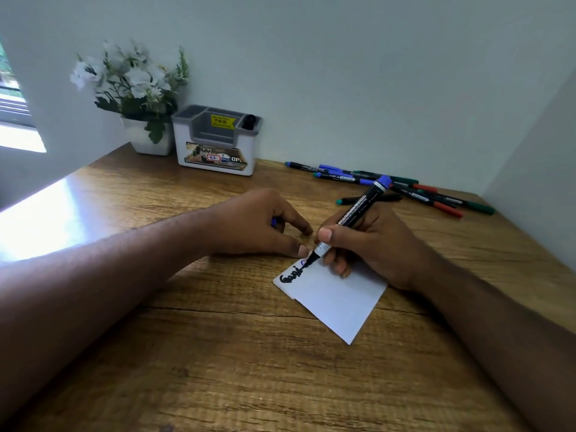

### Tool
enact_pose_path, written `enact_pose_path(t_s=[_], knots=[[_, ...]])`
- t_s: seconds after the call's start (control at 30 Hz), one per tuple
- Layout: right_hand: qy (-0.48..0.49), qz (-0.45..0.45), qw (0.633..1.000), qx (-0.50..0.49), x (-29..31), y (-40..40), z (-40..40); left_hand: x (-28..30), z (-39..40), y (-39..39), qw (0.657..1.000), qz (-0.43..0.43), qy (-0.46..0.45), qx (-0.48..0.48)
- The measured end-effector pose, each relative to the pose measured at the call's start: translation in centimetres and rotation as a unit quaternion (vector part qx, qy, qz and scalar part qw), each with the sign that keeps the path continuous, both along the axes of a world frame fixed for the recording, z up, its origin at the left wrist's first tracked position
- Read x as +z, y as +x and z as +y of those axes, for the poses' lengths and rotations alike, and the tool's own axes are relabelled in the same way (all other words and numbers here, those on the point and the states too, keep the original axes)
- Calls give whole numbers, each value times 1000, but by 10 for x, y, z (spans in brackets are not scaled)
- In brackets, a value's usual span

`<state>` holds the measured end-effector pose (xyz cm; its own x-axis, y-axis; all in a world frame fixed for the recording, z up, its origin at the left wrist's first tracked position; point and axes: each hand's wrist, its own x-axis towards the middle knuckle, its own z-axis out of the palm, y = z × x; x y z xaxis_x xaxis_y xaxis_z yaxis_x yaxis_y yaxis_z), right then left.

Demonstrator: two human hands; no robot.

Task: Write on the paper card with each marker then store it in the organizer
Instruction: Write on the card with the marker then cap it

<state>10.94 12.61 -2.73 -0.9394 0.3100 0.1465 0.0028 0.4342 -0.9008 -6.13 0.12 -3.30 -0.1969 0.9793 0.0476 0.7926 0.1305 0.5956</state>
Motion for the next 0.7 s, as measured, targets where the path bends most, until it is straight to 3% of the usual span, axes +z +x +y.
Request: enact_pose_path(t_s=[0.7], knots=[[-12, 3, 999, -37, 0, -1, 1, 3, 0, 1, 1000, 2, -1, 12]])
